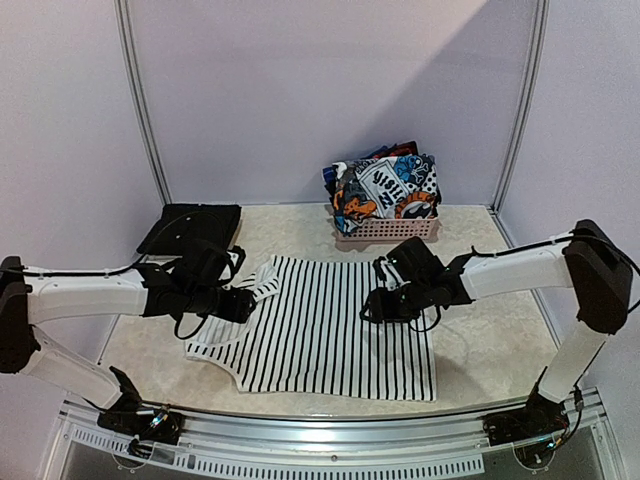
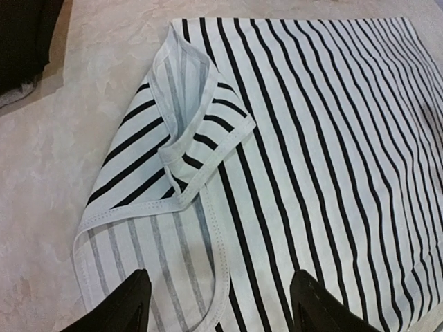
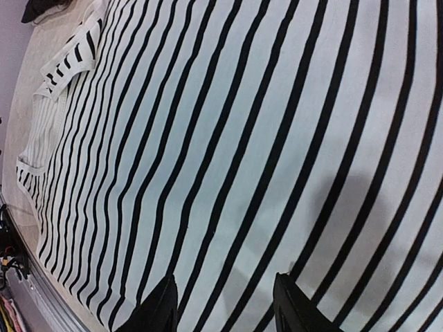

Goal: Fold and stack the mixed laundry pile
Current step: Move the flattened tank top to the center of the board.

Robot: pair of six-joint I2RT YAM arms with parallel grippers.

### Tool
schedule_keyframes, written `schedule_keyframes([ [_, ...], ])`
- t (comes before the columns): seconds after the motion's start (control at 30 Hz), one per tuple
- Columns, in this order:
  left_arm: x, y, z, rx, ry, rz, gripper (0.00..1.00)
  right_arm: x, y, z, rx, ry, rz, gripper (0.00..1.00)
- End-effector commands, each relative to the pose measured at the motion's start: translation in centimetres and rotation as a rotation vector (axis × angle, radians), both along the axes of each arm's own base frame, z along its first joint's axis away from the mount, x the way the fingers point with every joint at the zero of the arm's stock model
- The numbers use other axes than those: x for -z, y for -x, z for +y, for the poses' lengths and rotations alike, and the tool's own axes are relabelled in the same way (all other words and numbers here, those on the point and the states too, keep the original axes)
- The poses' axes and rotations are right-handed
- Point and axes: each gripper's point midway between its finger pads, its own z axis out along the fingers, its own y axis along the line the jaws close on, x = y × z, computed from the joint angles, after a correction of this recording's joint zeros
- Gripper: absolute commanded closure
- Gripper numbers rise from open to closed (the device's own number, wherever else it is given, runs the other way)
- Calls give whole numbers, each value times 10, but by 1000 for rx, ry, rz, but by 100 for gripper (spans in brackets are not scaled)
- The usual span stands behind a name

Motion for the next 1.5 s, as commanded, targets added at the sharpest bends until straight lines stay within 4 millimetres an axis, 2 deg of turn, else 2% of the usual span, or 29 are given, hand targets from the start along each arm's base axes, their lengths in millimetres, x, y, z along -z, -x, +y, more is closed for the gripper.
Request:
schedule_keyframes([
  [0.0,1,0,-18,21,70,-23,29,7,-13,24,-24,-37,4,55],
  [0.13,23,6,-21,26,65,21,30,31,-9,24,-41,-21,54,57],
  [0.3,47,13,-29,46,46,68,29,66,1,-2,1,30,146,58],
  [0.53,67,22,-54,89,45,113,30,95,20,-41,57,94,222,59],
  [0.67,76,34,-74,125,30,141,30,104,29,-70,113,109,269,59],
  [0.9,84,56,-113,191,43,184,31,105,40,-112,195,171,272,58],
  [1.03,77,70,-141,232,83,206,32,94,41,-140,266,211,244,57],
  [1.13,63,83,-160,277,102,195,32,88,44,-168,338,275,225,55],
  [1.17,57,86,-165,293,100,184,32,80,42,-171,355,266,204,55],
  [1.27,34,86,-163,309,44,114,32,62,38,-167,363,215,178,55],
  [1.4,-5,63,-134,262,-114,-31,31,29,23,-143,319,110,133,54],
  [1.47,-20,54,-129,266,-167,-79,31,14,18,-132,277,66,109,53],
])
